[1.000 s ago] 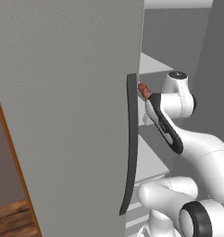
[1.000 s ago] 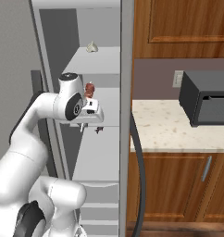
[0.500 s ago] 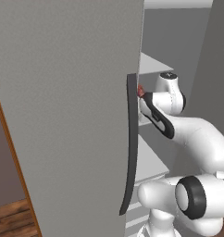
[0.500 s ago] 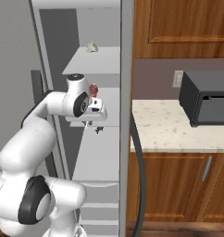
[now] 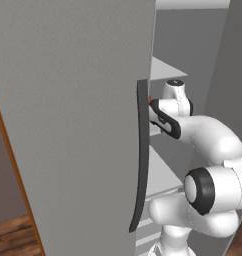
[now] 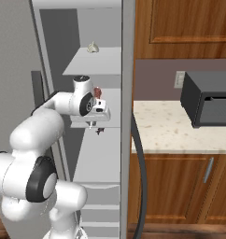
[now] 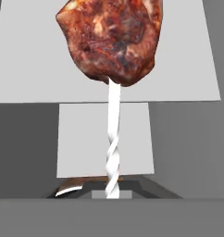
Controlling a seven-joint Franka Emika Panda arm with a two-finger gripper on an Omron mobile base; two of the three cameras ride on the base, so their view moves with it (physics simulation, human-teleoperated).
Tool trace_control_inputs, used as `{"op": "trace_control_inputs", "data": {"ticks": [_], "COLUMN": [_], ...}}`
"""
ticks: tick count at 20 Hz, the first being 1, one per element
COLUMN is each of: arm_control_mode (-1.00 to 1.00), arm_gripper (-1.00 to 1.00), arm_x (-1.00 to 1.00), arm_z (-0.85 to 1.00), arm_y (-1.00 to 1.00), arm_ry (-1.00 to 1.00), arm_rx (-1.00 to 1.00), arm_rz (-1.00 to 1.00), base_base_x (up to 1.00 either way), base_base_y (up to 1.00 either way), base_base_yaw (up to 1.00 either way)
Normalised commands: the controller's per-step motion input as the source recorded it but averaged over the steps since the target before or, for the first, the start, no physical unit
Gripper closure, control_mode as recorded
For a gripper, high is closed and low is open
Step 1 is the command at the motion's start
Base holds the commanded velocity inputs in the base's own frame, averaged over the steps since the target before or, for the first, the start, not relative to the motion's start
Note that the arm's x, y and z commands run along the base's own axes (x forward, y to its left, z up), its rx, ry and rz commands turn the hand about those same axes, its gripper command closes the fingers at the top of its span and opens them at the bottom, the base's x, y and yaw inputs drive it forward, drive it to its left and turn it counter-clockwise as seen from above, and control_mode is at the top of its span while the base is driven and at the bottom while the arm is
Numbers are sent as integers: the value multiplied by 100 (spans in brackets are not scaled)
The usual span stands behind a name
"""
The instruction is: Store the kebab skewer in the freezer for long-term storage. Close the freezer door after placing the cooked food.
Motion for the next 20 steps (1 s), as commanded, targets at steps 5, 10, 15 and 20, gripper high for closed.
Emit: {"op": "trace_control_inputs", "data": {"ticks": [5,10,15,20], "arm_control_mode": [-100,-100,-100,-100], "arm_gripper": [100,100,100,100], "arm_x": [50,38,39,38], "arm_z": [-6,-14,-24,-25], "arm_y": [0,0,0,0], "arm_ry": [0,0,-1,1], "arm_rx": [0,0,0,0], "arm_rz": [0,0,0,0], "base_base_x": [0,0,0,0], "base_base_y": [0,0,0,0], "base_base_yaw": [0,0,0,0]}}
